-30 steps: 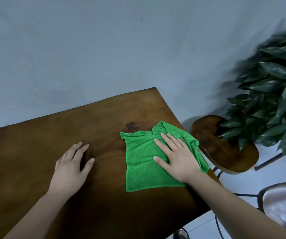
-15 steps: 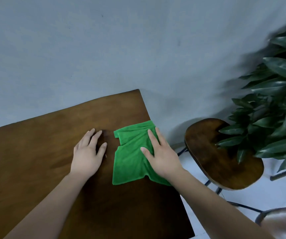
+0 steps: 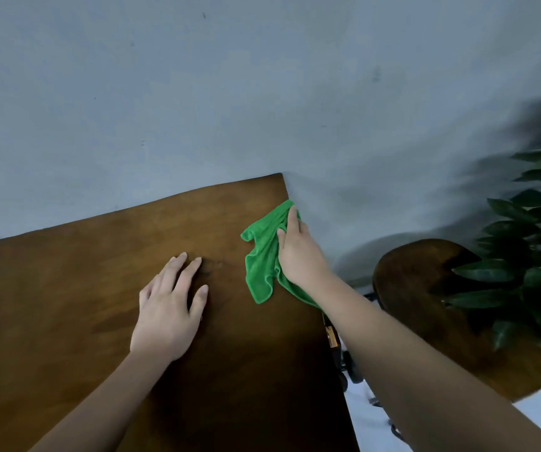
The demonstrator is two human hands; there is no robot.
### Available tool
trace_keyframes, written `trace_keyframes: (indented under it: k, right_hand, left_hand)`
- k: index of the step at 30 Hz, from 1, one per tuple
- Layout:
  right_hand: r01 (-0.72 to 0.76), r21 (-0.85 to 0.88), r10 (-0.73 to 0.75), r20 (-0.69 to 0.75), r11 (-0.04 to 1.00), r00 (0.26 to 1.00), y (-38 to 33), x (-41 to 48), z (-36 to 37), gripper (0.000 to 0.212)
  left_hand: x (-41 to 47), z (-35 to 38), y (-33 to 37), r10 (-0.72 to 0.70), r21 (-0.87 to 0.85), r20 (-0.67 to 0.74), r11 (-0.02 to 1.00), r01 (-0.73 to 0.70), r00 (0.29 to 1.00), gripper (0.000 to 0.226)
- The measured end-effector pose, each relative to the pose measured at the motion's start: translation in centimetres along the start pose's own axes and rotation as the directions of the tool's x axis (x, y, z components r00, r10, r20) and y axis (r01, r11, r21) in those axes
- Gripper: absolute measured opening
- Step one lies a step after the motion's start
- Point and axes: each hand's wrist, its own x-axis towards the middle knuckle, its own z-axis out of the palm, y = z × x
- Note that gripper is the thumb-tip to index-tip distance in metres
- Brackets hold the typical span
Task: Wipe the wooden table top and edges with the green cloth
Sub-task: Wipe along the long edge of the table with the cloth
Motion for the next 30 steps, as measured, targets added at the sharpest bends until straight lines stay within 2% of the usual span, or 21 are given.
trace_keyframes:
  k: [5, 8, 11, 16, 22, 30]
  right_hand:
    - [-0.077, 0.052, 0.078, -0.022, 0.996, 0.997, -0.8, 7.1, 0.5, 0.066]
    - [-0.128, 0.09, 0.131, -0.026, 0.988, 0.991, -1.4, 10.2, 0.6, 0.055]
    - [-0.179, 0.115, 0.181, -0.004, 0.977, 0.984, -1.9, 12.3, 0.4, 0.043]
    - [-0.207, 0.126, 0.208, 0.009, 0.97, 0.978, -2.6, 13.6, -0.4, 0.042]
    - [-0.193, 0.153, 0.192, 0.023, 0.969, 0.981, -2.6, 10.3, -1.2, 0.046]
    - [-0.149, 0.074, 0.15, -0.014, 0.986, 0.989, -0.6, -1.9, -0.6, 0.044]
  left_hand:
    - [0.1, 0.1, -0.1, -0.002, 0.013, 0.004, 1.0, 0.002, 1.0, 0.067]
    - [0.2, 0.2, -0.2, -0.004, 0.019, 0.006, 1.0, 0.004, 1.0, 0.065]
    - [0.2, 0.2, -0.3, -0.006, 0.018, 0.008, 1.0, 0.006, 1.0, 0.063]
    - [0.3, 0.3, -0.3, -0.006, 0.019, 0.02, 1.0, 0.006, 1.0, 0.063]
    - [0.1, 0.2, -0.2, -0.011, 0.015, 0.022, 1.0, 0.011, 1.0, 0.065]
    - [-0.2, -0.1, 0.0, 0.009, 0.01, 0.012, 1.0, -0.009, 1.0, 0.066]
